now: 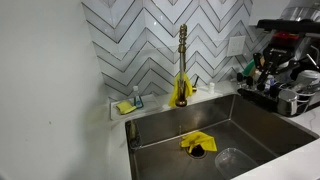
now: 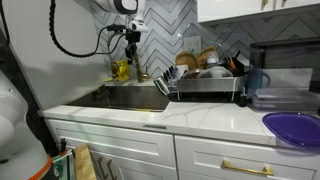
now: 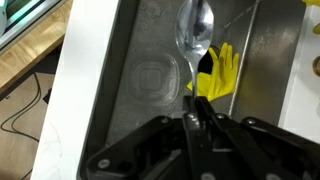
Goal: Place the silver spoon under the running faucet then put it back on the right side of the counter.
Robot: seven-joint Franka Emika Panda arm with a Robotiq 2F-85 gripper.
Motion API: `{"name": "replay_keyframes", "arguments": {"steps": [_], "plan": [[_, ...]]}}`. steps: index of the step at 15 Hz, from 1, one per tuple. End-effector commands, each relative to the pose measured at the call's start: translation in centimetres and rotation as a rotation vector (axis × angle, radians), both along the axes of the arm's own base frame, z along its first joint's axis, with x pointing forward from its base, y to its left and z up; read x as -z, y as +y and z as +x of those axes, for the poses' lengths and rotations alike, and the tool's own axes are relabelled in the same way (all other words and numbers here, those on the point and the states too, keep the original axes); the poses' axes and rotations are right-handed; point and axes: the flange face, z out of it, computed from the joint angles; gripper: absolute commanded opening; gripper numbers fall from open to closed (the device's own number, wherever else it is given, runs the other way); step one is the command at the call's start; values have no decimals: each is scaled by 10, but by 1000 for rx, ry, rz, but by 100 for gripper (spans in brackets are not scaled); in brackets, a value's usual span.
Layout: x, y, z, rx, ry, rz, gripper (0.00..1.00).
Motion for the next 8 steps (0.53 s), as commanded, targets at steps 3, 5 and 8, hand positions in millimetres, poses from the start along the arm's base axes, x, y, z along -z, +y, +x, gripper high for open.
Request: {"name": "replay_keyframes", "arguments": {"steps": [3,5,8], "plan": [[32,50,-3,-9,0,-2,2],[49,71,0,18,-23,15,2],[76,99,3,47,-77,19,2]]}}
